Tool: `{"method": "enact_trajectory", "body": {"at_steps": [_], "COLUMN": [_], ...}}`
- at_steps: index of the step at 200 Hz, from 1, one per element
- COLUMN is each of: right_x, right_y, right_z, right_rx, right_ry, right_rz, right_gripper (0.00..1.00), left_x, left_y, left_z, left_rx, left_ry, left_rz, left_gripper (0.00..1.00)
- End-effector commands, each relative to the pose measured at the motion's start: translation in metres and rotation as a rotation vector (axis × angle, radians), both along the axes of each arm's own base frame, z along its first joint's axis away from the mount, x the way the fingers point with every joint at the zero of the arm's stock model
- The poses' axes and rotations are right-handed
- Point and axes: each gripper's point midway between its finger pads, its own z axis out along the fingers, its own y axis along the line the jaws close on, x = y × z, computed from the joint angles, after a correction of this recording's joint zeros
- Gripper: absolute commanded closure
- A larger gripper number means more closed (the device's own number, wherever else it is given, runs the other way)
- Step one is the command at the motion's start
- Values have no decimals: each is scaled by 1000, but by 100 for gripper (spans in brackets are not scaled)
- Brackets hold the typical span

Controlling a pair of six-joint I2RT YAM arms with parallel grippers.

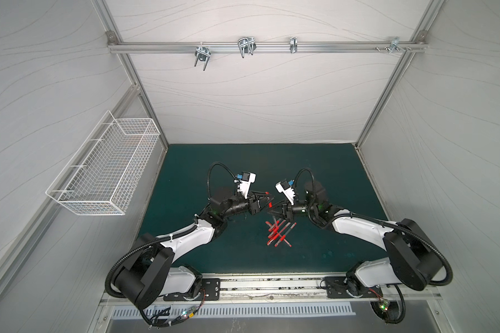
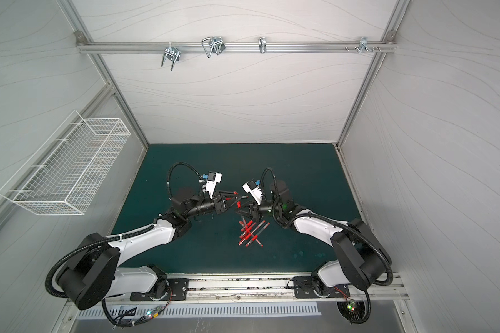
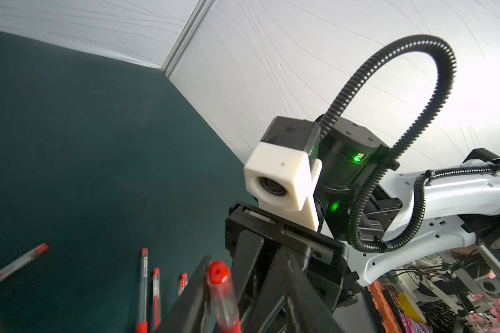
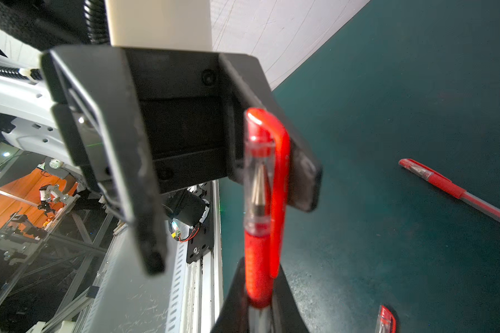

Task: Remove pen caps from pens
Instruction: Open the pen cap on the pen.

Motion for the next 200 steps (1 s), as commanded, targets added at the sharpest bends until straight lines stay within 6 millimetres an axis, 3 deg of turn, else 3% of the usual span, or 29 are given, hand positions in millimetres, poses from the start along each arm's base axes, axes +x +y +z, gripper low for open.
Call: {"method": "enact_trajectory", "body": {"at_steps": [1, 42, 94, 136, 172, 200], "right_x": [-3, -4, -4, 2, 13, 23], "right_y": [5, 6, 6, 6, 0, -2], "right_z": [5, 6, 5, 0, -6, -18], "right_rx": [13, 16, 8, -34, -104, -199], "right_ry": [-27, -33, -45, -68, -174, -222], "right_rz": [30, 33, 26, -35, -225, -339], "right_gripper": [100, 100, 100, 100, 100, 100], "left_x": [-1, 1, 0, 5, 23, 27], "left_y": [-3, -4, -4, -2, 18, 28], "left_z": [26, 23, 23, 20, 3, 4], "left_rx": [-45, -42, -43, -43, 39, 42], "left_ry": [-79, -71, -73, -56, -19, -28], "left_rz": [-9, -11, -13, 13, 194, 264], "left_gripper": [66, 76, 100, 100, 100, 100]}}
